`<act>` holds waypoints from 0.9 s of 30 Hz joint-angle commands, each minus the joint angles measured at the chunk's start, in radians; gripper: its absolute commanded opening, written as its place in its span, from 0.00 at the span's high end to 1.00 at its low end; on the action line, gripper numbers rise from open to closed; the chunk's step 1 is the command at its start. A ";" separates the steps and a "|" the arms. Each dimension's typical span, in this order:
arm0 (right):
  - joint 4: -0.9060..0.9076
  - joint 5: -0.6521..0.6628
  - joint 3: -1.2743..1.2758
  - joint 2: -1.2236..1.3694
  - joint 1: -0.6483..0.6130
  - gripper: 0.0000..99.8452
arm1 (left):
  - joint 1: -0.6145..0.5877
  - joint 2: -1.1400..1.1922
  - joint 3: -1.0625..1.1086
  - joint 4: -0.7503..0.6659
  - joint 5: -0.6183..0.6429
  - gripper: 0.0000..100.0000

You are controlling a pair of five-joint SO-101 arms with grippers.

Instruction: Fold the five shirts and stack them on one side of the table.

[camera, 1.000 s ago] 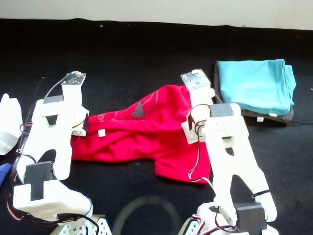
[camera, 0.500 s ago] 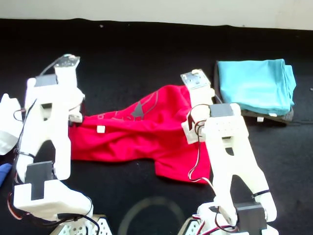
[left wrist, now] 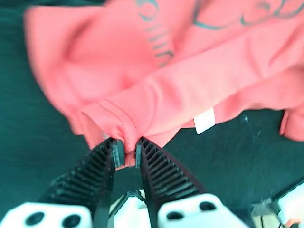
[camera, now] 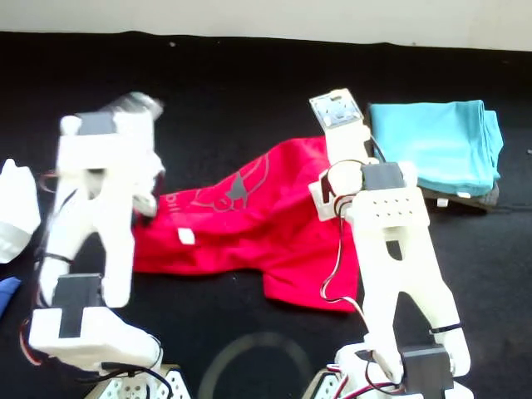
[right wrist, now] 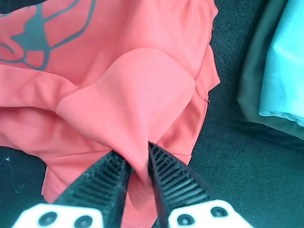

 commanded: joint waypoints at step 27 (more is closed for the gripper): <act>0.005 -0.003 -0.015 -0.036 -0.001 0.99 | -0.050 -0.005 0.202 -0.287 -0.003 0.86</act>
